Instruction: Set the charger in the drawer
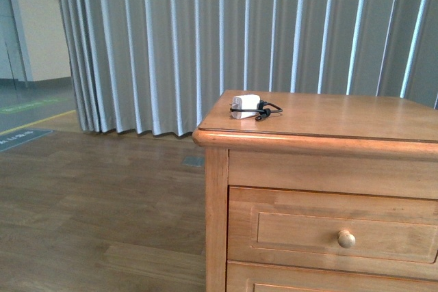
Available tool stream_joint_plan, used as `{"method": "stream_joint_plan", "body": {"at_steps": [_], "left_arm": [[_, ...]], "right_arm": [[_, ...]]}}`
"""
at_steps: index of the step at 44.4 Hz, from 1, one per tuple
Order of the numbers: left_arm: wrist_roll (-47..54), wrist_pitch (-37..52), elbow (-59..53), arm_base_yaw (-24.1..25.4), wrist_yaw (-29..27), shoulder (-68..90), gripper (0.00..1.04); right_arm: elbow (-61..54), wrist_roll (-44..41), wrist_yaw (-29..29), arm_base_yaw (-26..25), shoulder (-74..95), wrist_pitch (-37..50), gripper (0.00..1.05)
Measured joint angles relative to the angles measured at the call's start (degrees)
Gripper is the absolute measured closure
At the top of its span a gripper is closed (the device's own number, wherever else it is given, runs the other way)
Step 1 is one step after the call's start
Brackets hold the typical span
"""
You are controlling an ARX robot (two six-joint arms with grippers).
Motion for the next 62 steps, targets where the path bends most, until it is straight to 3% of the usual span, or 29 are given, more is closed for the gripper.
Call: {"method": "stream_joint_plan", "body": {"at_steps": [62], "left_arm": [[0.0,0.0,0.0,0.0,0.0,0.0,0.06]], "right_arm": [[0.0,0.0,0.0,0.0,0.0,0.0,0.08]]}}
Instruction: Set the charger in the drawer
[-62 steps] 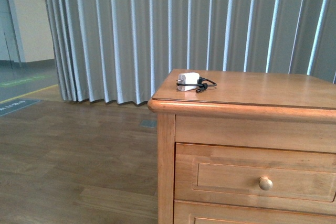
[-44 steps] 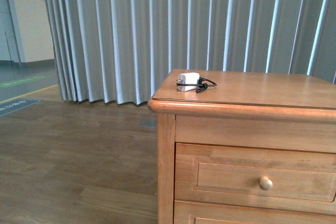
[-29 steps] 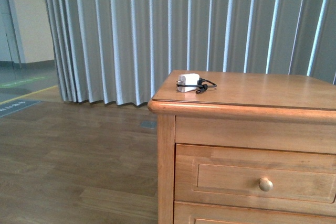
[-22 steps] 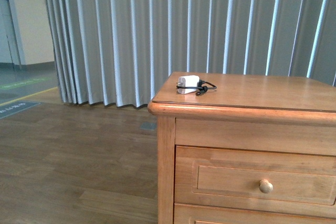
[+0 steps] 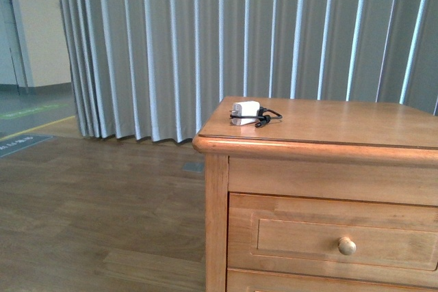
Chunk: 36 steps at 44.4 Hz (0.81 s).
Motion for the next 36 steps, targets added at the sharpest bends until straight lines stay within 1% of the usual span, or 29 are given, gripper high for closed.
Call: {"method": "stream_joint_plan", "body": {"at_steps": [2,3,6,7,8,10,15,18,20,23,25,28,32,36], "left_arm": [[0.0,0.0,0.0,0.0,0.0,0.0,0.06],[0.0,0.0,0.0,0.0,0.0,0.0,0.06],[0.0,0.0,0.0,0.0,0.0,0.0,0.06],[0.0,0.0,0.0,0.0,0.04,0.0,0.06],[0.0,0.0,0.0,0.0,0.02,0.0,0.06],[0.0,0.0,0.0,-0.02,-0.04,0.0,0.06],[0.0,0.0,0.0,0.0,0.0,0.0,0.06],[0.0,0.0,0.0,0.0,0.0,0.0,0.06],[0.0,0.0,0.0,0.0,0.0,0.0,0.06],[0.0,0.0,0.0,0.0,0.0,0.0,0.06],[0.0,0.0,0.0,0.0,0.0,0.0,0.06],[0.0,0.0,0.0,-0.02,0.0,0.0,0.06],[0.0,0.0,0.0,0.0,0.0,0.0,0.06],[0.0,0.0,0.0,0.0,0.0,0.0,0.06]], "right_arm": [[0.0,-0.13,-0.35,-0.04,0.0,0.04,0.08],[-0.04,-0.87,-2.45,-0.63,0.15,0.59,0.08],[-0.04,-3.48,-11.61,-2.71,1.73,3.89,0.08],[-0.04,-4.5,-13.53,-2.73,2.4,4.76,0.08],[-0.04,-4.96,-14.51,-2.4,3.19,5.57,0.08],[-0.04,-6.03,-14.58,-1.09,4.94,7.13,0.08],[-0.02,-7.3,-10.01,2.91,13.03,13.35,0.08],[0.0,-7.69,-7.41,5.25,19.5,19.15,0.08],[0.04,-7.82,-5.64,6.78,24.52,23.45,0.08],[0.35,-8.39,-3.3,9.09,34.38,31.98,0.08],[1.53,-8.81,-1.36,10.56,43.58,39.52,0.08],[3.85,-9.29,0.37,11.89,54.25,47.52,0.08],[6.73,-9.79,1.84,13.05,64.04,54.01,0.08],[11.96,-10.58,3.61,14.6,79.08,61.37,0.08]]}}
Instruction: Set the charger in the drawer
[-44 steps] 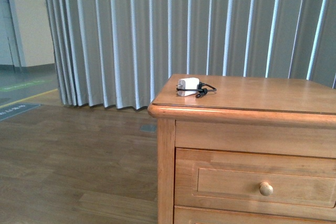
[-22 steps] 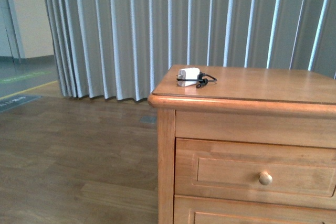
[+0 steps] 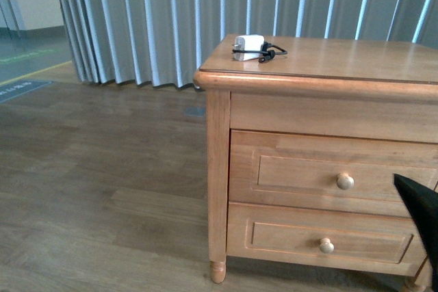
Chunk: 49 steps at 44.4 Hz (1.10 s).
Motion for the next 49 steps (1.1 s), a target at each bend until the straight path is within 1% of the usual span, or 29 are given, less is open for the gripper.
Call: {"method": "stream_joint_plan", "body": {"at_steps": [4,7,19,36,49], "left_arm": [[0.0,0.0,0.0,0.0,0.0,0.0,0.06],[0.0,0.0,0.0,-0.02,0.0,0.0,0.06],[0.0,0.0,0.0,0.0,0.0,0.0,0.06],[0.0,0.0,0.0,0.0,0.0,0.0,0.06],[0.0,0.0,0.0,0.0,0.0,0.0,0.06]], "right_arm": [[4.5,-1.05,1.03,0.9,10.56,4.02,0.08],[7.41,-1.51,1.75,1.18,16.0,5.31,0.08],[19.61,-2.1,5.92,1.27,32.57,6.34,0.08],[34.32,-2.01,12.66,-0.07,47.58,6.1,0.08],[37.53,-1.03,15.37,-1.07,51.19,6.36,0.08]]}}
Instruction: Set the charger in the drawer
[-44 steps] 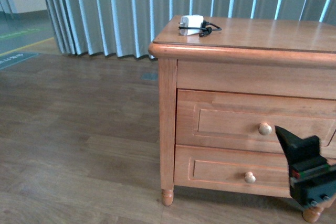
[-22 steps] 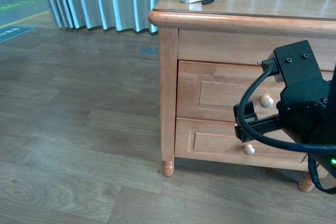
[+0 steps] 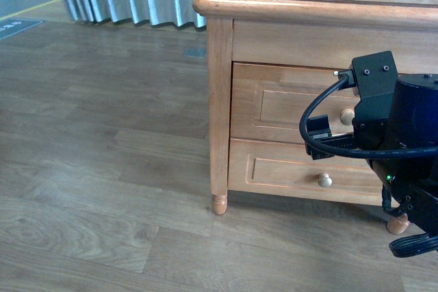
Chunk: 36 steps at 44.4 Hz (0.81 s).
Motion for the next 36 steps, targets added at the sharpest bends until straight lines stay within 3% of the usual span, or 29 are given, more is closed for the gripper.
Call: {"method": "stream_joint_plan", "body": {"at_steps": [36], "left_arm": [[0.0,0.0,0.0,0.0,0.0,0.0,0.06]], "right_arm": [[6.69,2.45,4.28,2.23,4.35,-2.16,0.08]]}}
